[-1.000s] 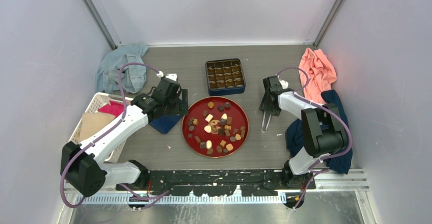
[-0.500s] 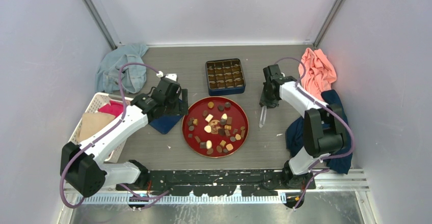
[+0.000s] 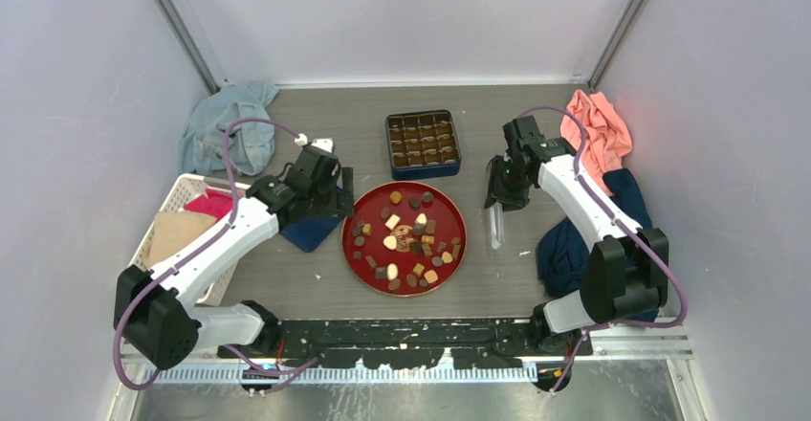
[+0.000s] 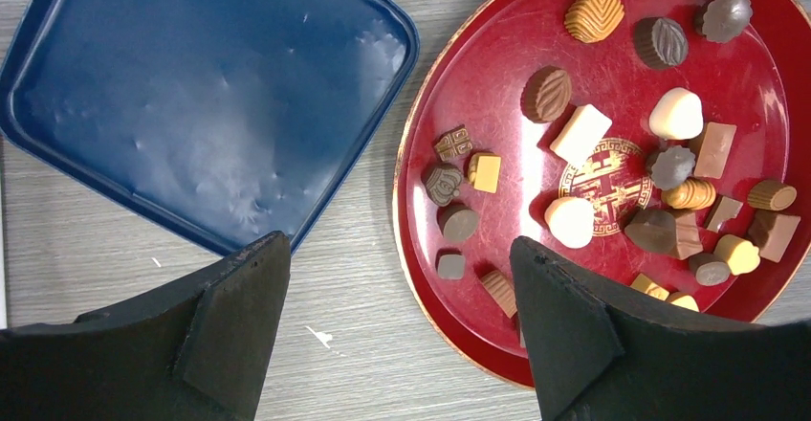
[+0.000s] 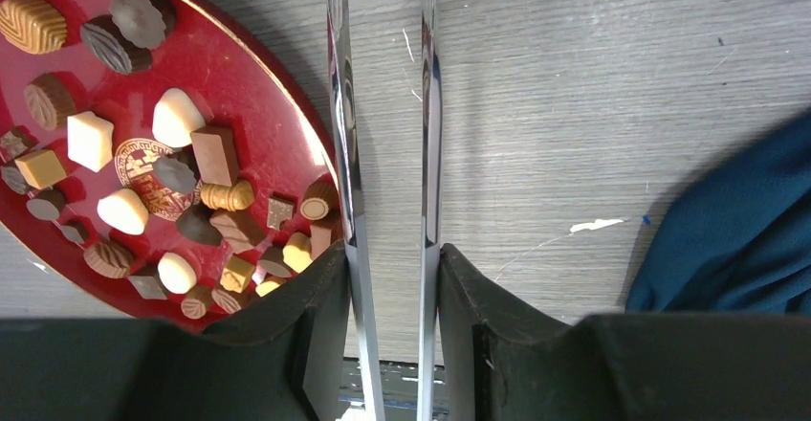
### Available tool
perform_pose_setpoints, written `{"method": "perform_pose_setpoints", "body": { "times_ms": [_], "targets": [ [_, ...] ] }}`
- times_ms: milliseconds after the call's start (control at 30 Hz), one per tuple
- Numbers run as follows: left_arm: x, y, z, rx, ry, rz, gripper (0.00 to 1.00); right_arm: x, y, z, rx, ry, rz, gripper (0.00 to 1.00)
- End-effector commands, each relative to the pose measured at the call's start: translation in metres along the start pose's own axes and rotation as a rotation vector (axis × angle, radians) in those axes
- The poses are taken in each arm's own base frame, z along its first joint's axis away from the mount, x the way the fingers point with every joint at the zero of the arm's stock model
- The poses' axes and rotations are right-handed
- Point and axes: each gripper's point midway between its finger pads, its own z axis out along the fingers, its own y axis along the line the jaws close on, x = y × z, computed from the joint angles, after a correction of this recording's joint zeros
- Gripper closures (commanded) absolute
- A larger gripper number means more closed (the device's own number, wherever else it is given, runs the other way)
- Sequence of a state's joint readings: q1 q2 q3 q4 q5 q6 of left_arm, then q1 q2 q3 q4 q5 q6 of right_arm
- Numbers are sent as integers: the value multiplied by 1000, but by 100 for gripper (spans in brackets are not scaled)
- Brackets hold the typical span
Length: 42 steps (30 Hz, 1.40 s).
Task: Pack the chocolate
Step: Pick up the clamp at the center of the board, then pick up the fake chocolate from the plate.
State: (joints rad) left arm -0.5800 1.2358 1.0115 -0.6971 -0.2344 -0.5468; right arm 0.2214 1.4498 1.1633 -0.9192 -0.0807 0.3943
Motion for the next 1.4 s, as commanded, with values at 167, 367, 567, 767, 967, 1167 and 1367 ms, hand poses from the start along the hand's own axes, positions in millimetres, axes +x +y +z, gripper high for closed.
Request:
{"method": "perform_pose_setpoints", "body": {
  "times_ms": [167,367,567,767,967,1167,1367],
  "targets": [
    [-20,-7,-5,30,-65,-26,15,2,13,-18,-33,4,-70,57],
    [-19,-8,-3,31,-63,-28,15,26,40,-25,-35,63,-237,54],
    [-18,-7,-2,28,-60,-33,15,48,64,-14,-5,124,-379,54],
    [-16,0,-6,5,-73,-31,14,59,72,2,36,181,-480,52],
    [-15,4,-9,-2,-81,-32,14,53,79,9,62,154,-529,53],
    [-16,5,-10,-9,-84,-29,14,53,83,16,67,164,-549,53],
    [-14,8,-12,-17,-85,-29,14,55,84,25,76,175,-560,69]
  ]
}}
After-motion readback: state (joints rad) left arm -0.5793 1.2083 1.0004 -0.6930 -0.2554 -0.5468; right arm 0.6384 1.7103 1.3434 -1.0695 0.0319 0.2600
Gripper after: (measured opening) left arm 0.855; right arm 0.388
